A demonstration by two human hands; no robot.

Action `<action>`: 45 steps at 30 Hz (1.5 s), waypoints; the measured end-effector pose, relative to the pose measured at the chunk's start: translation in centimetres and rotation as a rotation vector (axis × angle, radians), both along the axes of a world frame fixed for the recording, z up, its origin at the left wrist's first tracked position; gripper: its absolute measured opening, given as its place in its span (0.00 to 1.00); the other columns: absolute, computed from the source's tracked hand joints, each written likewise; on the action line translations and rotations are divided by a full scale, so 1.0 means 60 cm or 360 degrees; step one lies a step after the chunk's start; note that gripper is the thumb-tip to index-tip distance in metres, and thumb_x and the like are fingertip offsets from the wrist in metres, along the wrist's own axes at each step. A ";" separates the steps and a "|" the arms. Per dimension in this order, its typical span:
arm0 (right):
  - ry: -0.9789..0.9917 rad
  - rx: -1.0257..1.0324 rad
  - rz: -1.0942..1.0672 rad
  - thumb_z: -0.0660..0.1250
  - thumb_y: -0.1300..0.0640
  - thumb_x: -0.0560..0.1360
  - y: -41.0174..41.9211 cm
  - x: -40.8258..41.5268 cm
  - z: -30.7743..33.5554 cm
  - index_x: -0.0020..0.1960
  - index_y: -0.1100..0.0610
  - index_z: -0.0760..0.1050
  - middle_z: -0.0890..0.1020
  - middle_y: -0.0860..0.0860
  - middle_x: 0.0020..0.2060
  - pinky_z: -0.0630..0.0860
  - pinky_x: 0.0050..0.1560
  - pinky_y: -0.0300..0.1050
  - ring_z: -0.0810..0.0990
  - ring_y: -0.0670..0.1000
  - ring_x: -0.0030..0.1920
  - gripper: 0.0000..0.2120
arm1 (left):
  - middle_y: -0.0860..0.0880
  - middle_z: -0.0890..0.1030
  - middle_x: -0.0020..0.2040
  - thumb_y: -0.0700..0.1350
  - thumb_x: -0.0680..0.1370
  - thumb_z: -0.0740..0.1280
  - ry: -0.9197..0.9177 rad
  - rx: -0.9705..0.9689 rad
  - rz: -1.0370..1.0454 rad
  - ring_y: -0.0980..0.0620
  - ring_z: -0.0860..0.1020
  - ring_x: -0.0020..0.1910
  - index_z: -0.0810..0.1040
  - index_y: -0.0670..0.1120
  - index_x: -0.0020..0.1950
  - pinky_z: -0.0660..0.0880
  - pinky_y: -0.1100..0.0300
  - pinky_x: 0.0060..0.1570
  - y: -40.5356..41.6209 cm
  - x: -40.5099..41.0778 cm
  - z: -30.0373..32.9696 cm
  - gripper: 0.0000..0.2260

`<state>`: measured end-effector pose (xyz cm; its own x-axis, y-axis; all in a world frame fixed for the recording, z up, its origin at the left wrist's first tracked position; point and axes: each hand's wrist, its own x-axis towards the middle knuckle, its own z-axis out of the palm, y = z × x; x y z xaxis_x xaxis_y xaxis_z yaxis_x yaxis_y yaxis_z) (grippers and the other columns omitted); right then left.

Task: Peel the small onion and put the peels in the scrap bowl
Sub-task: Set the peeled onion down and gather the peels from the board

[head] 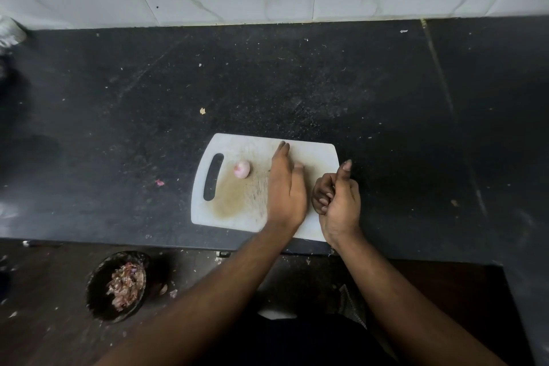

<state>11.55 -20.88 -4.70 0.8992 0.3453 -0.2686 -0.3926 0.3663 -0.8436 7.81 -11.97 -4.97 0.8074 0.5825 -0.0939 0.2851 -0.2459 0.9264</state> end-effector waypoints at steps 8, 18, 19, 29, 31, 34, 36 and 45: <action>-0.0044 -0.0046 -0.0034 0.58 0.47 0.80 0.003 0.002 -0.004 0.26 0.55 0.61 0.61 0.49 0.20 0.55 0.22 0.33 0.58 0.43 0.20 0.26 | 0.51 0.82 0.62 0.50 0.87 0.56 -0.0134 -0.0123 0.0008 0.57 0.79 0.62 0.77 0.44 0.67 0.74 0.58 0.64 0.056 0.023 0.026 0.16; -0.0041 -0.0017 -0.0014 0.56 0.47 0.84 0.005 0.002 -0.004 0.26 0.57 0.62 0.61 0.51 0.21 0.56 0.22 0.34 0.59 0.44 0.20 0.29 | 0.39 0.62 0.80 0.56 0.83 0.58 0.0333 0.1161 -0.0751 0.42 0.60 0.80 0.60 0.37 0.80 0.60 0.47 0.78 0.064 -0.028 -0.025 0.31; -0.0049 -0.0027 -0.0008 0.55 0.47 0.85 0.005 0.002 -0.003 0.26 0.57 0.61 0.60 0.51 0.21 0.56 0.22 0.35 0.59 0.44 0.21 0.29 | 0.39 0.66 0.78 0.58 0.81 0.57 0.0336 0.1250 -0.0735 0.41 0.64 0.77 0.63 0.38 0.79 0.64 0.46 0.75 0.063 -0.018 -0.028 0.32; -0.0039 -0.0151 0.0005 0.51 0.50 0.87 0.005 0.001 -0.003 0.26 0.56 0.61 0.62 0.48 0.20 0.55 0.23 0.35 0.58 0.44 0.21 0.30 | 0.44 0.78 0.50 0.61 0.82 0.52 0.0595 0.1988 -0.0867 0.44 0.77 0.48 0.76 0.45 0.52 0.72 0.49 0.42 0.079 0.072 0.002 0.22; -0.0030 -0.0137 0.0002 0.51 0.49 0.86 0.005 0.001 -0.002 0.25 0.54 0.62 0.62 0.48 0.20 0.55 0.23 0.36 0.58 0.44 0.21 0.31 | 0.45 0.79 0.50 0.55 0.84 0.56 0.0603 0.1906 -0.0856 0.43 0.78 0.48 0.78 0.45 0.52 0.73 0.50 0.40 0.074 0.074 0.000 0.17; -0.0032 -0.0115 0.0002 0.53 0.45 0.85 0.005 0.001 -0.004 0.25 0.53 0.61 0.62 0.49 0.20 0.55 0.23 0.35 0.58 0.44 0.21 0.31 | 0.46 0.78 0.53 0.51 0.85 0.56 0.0637 0.1791 -0.0843 0.44 0.77 0.52 0.79 0.45 0.53 0.71 0.51 0.41 0.074 0.069 0.003 0.15; -0.0034 -0.0107 0.0006 0.53 0.41 0.84 0.005 0.002 -0.005 0.25 0.54 0.61 0.62 0.49 0.20 0.54 0.23 0.35 0.58 0.44 0.21 0.31 | 0.46 0.78 0.53 0.51 0.85 0.55 0.0685 0.1794 -0.0848 0.45 0.77 0.53 0.79 0.45 0.54 0.72 0.51 0.44 0.077 0.053 0.007 0.16; -0.0061 -0.0054 0.0033 0.53 0.40 0.82 0.004 0.001 -0.007 0.25 0.54 0.60 0.62 0.49 0.21 0.55 0.23 0.35 0.58 0.44 0.22 0.30 | 0.45 0.74 0.53 0.36 0.81 0.57 0.0493 0.1174 -0.0554 0.46 0.72 0.49 0.69 0.45 0.56 0.67 0.54 0.42 0.062 -0.027 0.048 0.07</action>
<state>11.61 -20.64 -5.11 0.9019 0.3551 -0.2459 -0.3669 0.3291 -0.8701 6.19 -8.24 -2.11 0.9514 0.3059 -0.0347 0.2947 -0.8726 0.3895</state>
